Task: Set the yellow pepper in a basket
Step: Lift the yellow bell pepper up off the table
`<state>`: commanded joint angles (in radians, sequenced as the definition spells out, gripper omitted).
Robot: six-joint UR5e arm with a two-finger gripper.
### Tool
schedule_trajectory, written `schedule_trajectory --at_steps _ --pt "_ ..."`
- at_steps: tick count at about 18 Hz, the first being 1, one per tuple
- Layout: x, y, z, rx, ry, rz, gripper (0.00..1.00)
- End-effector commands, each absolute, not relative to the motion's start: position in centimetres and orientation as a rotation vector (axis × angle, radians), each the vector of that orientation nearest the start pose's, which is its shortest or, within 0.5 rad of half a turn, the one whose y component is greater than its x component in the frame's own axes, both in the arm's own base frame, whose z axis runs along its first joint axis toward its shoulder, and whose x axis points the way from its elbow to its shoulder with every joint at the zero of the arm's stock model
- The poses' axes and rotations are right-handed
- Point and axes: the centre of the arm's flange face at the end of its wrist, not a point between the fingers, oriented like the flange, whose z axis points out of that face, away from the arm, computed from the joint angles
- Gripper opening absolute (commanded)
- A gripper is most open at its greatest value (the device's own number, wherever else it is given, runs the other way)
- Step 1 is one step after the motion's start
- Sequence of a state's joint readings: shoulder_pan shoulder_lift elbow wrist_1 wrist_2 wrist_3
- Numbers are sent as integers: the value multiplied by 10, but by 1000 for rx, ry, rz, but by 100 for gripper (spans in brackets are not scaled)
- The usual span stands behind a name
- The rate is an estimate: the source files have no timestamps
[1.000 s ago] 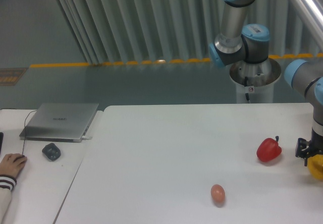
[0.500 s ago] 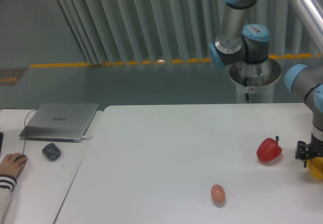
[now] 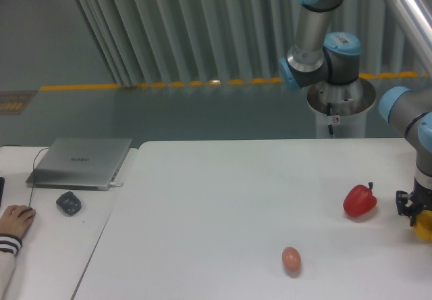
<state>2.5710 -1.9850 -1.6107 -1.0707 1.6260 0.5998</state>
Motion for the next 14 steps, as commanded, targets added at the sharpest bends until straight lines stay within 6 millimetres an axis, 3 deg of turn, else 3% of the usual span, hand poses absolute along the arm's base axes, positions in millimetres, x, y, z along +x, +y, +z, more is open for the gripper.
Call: schedule_trajectory --at_steps 3,9,12,14 --pt "-450 450 305 -3061 -605 139 32" --pt "-404 471 361 -3011 -488 218 32" --pt "-400 467 382 -2993 -471 237 32" --pt "-401 461 392 -3008 -357 258 32"
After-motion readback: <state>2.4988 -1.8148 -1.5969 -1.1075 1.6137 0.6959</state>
